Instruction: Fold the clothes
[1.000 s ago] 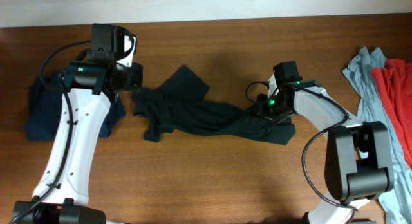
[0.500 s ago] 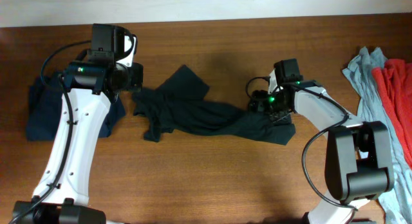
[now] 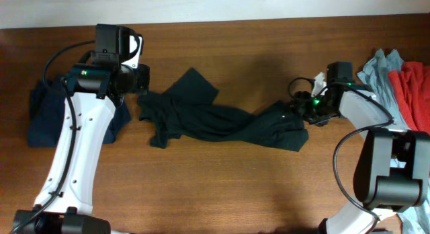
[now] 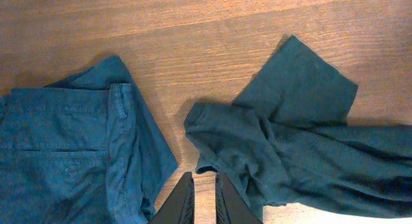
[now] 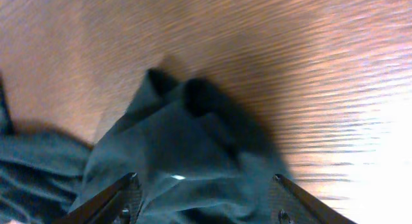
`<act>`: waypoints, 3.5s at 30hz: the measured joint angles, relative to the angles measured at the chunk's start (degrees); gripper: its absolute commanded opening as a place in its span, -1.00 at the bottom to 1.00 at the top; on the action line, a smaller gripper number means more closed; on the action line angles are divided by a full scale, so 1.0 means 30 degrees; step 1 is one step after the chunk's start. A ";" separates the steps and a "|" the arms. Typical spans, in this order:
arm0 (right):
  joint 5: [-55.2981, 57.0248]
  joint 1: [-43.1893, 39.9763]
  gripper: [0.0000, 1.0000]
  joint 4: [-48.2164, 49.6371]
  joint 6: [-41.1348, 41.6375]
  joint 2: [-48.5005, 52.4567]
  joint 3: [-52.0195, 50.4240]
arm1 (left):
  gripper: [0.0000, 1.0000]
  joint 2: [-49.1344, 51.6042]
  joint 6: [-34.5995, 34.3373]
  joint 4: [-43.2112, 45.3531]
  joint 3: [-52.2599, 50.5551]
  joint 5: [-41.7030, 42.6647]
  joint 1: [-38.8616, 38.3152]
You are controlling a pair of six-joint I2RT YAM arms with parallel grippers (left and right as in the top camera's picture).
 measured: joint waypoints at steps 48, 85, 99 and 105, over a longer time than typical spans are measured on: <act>0.1311 0.1712 -0.92 -0.3905 0.2368 -0.4947 0.2040 | -0.73 0.3468 0.0066 -0.1610 -0.1982 0.4422 -0.0845; 0.1311 0.1712 -0.92 -0.3861 0.2361 -0.4947 0.2040 | -0.44 0.4080 0.0495 0.6921 -1.0644 0.5501 -0.2244; 0.1311 0.1719 -0.92 -0.3825 0.2353 -0.4940 0.2040 | -0.99 0.4124 0.0568 0.9005 -1.0965 0.5479 -0.2244; 0.1384 0.1712 -0.92 -0.3978 0.2171 -0.4947 0.2040 | -1.00 0.3912 0.0466 0.5355 -1.0040 0.5472 -0.2127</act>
